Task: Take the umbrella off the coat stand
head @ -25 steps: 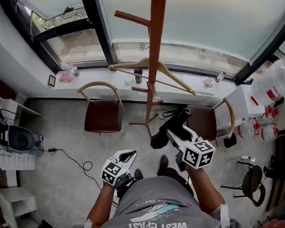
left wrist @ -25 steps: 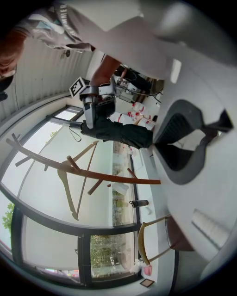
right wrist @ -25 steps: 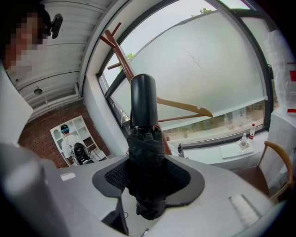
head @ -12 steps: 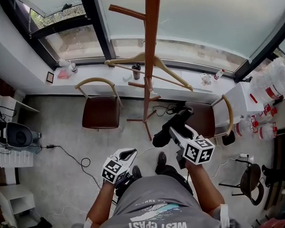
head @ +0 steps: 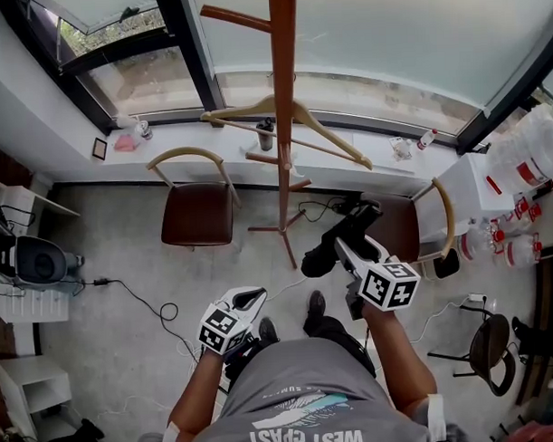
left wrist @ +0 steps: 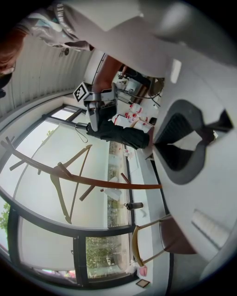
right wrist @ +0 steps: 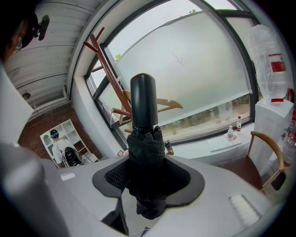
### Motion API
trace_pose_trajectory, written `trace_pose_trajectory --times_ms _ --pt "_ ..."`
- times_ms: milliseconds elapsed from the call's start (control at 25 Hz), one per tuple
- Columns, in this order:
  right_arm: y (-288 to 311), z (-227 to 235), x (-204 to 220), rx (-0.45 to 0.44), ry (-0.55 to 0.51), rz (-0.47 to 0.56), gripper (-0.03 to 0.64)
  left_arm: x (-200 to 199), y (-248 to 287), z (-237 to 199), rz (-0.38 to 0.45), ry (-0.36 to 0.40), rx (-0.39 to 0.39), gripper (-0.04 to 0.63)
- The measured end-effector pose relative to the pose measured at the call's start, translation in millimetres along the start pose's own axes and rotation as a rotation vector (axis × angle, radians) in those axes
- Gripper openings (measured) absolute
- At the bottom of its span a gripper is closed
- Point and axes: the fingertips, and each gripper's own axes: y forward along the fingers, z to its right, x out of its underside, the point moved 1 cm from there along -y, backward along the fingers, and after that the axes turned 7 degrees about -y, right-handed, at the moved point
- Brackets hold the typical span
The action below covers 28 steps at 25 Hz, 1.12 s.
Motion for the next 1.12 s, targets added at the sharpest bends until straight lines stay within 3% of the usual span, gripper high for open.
trace_pose_trajectory --times_ms 520,840,1120 --pt "-14 13 17 -0.002 0.021 -0.005 0.213 8 9 20 -0.022 0.017 0.03 0.003" --pt "-1 46 3 0.06 -0.009 0.008 0.213 -20 20 7 -0.003 0.03 0.042 0.002" --pt "24 55 0 0.069 -0.016 0.007 0.213 -20 21 -5 -0.013 0.02 0.037 0.003"
